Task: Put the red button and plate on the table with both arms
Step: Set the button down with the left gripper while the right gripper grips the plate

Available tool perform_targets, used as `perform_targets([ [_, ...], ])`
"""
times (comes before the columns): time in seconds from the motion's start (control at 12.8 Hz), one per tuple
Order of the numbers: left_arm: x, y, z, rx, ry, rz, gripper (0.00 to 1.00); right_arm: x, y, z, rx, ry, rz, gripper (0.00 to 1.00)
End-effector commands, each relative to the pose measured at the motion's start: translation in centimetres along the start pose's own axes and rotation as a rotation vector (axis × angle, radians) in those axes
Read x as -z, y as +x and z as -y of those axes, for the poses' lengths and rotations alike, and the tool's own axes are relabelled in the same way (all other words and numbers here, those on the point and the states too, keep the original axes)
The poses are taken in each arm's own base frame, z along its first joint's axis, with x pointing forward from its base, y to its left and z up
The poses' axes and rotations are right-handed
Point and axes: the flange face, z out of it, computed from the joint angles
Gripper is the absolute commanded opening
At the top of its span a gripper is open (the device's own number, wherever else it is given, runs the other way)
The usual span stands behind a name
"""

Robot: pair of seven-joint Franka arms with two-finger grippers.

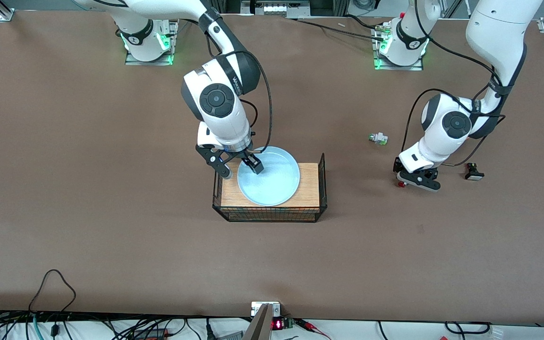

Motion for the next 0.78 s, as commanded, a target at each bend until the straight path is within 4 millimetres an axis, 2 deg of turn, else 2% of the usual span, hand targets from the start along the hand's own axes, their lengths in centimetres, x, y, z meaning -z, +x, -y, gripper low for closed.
perform_targets([
  [0.0, 3.8, 1.3, 0.3, 0.023, 0.02, -0.048, 1.0, 0.4, -0.4, 0.5, -0.038, 0.012, 0.0, 0.27],
  [0.08, 5.6, 1.7, 0.7, 0.027, 0.031, -0.036, 1.0, 0.5, -0.5, 0.5, -0.039, 0.014, 0.001, 0.2],
  [0.31, 12.1, 3.6, 2.2, 0.052, 0.057, 0.104, 1.0, 0.5, -1.2, 0.6, -0.02, 0.013, -0.001, 0.11],
  [0.55, 17.3, 4.5, 2.9, 0.19, -0.096, 0.252, 1.0, 0.4, -1.5, 0.6, 0.006, 0.009, -0.003, 0.0],
  [0.7, 21.4, 4.7, 4.3, 0.233, -0.148, 0.328, 1.0, 0.4, -1.8, 0.5, 0.015, 0.007, 0.001, 0.0],
])
